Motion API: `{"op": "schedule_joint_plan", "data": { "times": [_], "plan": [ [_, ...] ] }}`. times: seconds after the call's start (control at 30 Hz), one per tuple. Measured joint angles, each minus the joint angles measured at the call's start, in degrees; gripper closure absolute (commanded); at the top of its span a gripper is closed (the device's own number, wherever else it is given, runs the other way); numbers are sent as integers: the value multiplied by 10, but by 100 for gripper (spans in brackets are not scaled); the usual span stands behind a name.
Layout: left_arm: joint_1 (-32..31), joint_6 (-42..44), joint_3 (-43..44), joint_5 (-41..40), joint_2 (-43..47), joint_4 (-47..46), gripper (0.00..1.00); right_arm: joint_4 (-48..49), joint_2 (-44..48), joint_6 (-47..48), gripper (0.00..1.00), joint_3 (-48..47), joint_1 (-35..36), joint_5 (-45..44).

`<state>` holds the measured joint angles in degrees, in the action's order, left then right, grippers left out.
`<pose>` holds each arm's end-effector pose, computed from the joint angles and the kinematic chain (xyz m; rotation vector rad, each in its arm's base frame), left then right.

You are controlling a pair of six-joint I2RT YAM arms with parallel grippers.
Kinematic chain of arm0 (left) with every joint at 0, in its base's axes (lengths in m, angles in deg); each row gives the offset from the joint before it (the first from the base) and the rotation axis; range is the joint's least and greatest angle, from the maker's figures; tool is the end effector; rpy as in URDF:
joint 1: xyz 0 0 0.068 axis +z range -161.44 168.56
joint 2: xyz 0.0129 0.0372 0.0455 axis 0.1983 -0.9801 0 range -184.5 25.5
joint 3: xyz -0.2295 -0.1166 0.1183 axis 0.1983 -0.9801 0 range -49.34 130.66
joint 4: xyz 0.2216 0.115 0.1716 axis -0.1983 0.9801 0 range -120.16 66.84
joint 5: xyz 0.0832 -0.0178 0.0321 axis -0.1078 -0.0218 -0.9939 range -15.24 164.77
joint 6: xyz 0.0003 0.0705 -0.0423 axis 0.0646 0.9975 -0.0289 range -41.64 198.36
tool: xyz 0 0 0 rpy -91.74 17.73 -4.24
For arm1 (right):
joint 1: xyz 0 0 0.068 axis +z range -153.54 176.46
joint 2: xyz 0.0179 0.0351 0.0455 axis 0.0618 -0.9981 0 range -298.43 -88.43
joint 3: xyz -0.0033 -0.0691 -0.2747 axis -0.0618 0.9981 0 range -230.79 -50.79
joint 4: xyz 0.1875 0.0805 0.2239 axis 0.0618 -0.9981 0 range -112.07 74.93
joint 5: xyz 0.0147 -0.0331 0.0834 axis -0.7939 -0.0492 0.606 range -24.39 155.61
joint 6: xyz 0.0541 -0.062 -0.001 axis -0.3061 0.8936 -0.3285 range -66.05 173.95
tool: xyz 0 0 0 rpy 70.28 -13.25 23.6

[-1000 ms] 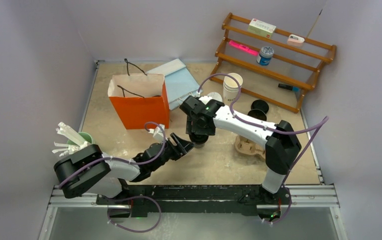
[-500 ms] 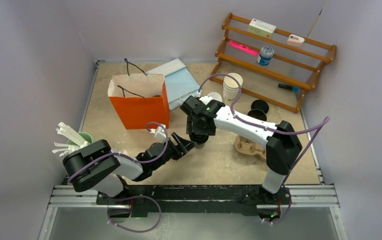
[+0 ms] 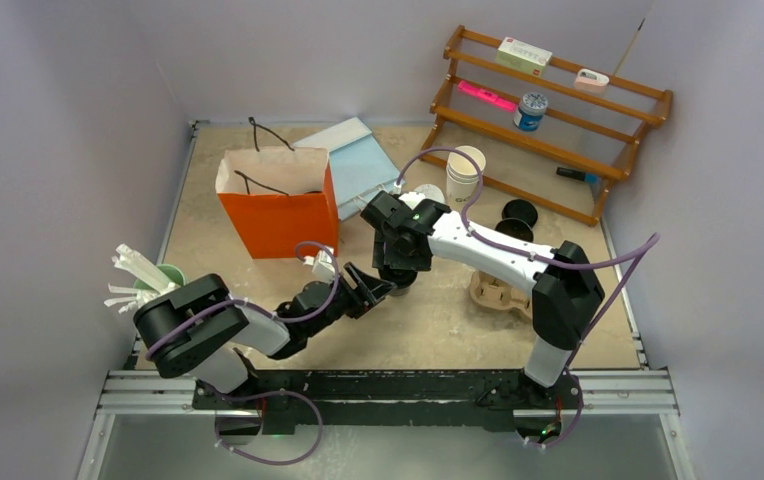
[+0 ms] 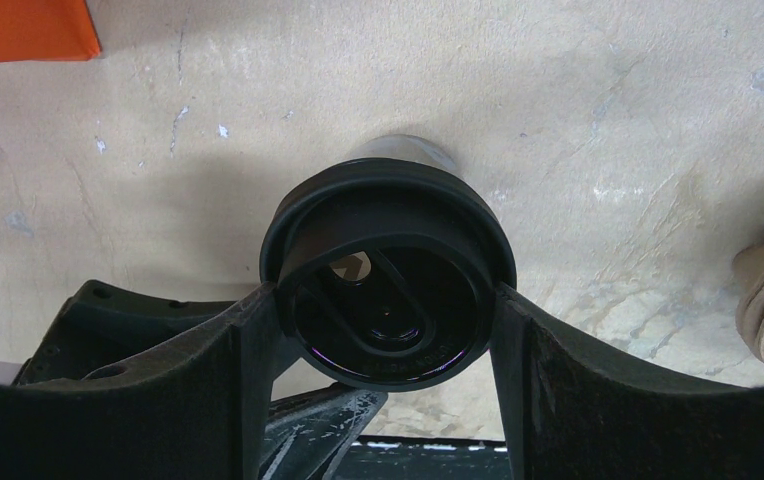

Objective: Pack the takeout coffee
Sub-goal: Close the cup lid on the coffee cup.

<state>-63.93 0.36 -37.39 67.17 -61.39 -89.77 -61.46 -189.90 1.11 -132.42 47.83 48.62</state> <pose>0.1766 -0.2147 0.0862 -0.5685 2.0292 -1.3994 0.2811 0.3183 0.2108 0.1173 2.6487 0.1968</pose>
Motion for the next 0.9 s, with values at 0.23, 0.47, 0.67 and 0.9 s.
{"op": "schedule_joint_plan", "data": {
  "times": [0.23, 0.47, 0.67, 0.9],
  "plan": [
    [7, -28, 3, 18, -3, 8, 40, 0, 0, 3, 64, 1, 0, 3],
    [7, -51, 14, 20, 32, 82, 39, -2, -8, 17, 64, -3, -1, 10],
    [10, -68, 17, 30, 30, 94, 39, -10, -19, 35, 65, -15, -4, 18],
    [19, -73, 17, 55, 11, 71, 38, -9, -20, 54, 67, -16, -9, 32]
  ]
}}
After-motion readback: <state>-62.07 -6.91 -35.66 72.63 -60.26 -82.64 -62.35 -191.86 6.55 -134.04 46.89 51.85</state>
